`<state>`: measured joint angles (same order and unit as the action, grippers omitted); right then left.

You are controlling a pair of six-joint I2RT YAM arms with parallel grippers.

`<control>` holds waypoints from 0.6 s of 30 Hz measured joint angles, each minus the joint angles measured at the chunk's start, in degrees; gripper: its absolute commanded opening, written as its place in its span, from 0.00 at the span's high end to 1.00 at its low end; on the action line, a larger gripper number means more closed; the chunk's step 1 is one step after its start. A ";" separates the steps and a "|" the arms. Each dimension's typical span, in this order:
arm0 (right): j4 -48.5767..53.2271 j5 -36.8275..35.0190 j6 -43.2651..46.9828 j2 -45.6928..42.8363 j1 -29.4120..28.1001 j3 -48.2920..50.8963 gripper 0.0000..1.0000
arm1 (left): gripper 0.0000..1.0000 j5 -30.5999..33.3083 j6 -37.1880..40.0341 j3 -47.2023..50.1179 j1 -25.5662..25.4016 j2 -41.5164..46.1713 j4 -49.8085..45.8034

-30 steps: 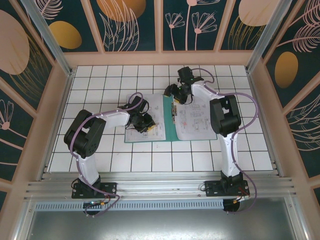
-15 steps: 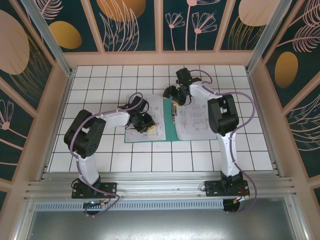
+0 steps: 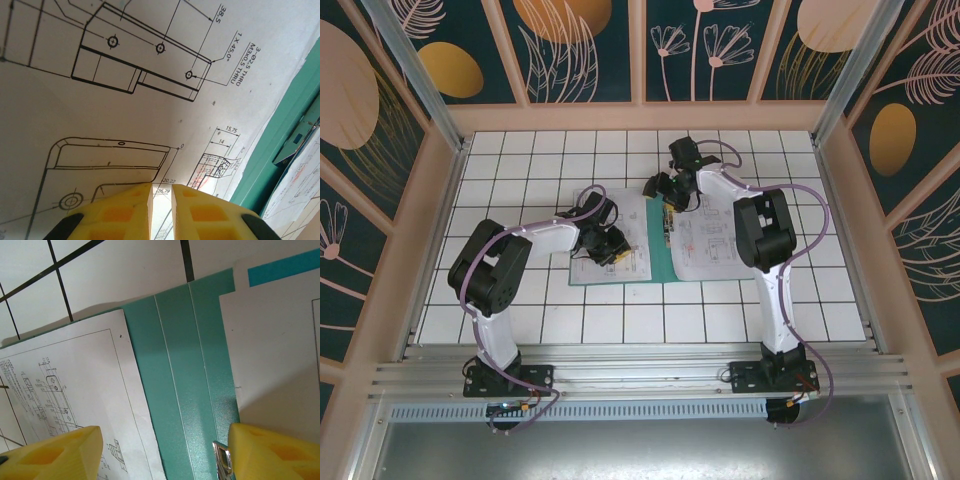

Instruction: Put the files into the folder

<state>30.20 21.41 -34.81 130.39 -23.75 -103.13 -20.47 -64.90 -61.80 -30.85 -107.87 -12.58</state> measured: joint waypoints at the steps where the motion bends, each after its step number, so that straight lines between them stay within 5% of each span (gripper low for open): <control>1: -0.04 0.09 -0.02 0.00 0.00 0.00 0.32 | 0.82 -0.02 0.00 0.00 0.00 0.00 0.00; 18: -3.17 2.47 0.00 -5.16 -0.46 3.89 0.32 | 0.82 0.00 0.00 0.00 0.00 0.00 0.00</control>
<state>27.03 23.88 -34.81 125.23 -24.21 -99.24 -20.47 -64.90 -61.80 -30.85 -107.87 -12.58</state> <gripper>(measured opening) 0.679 0.182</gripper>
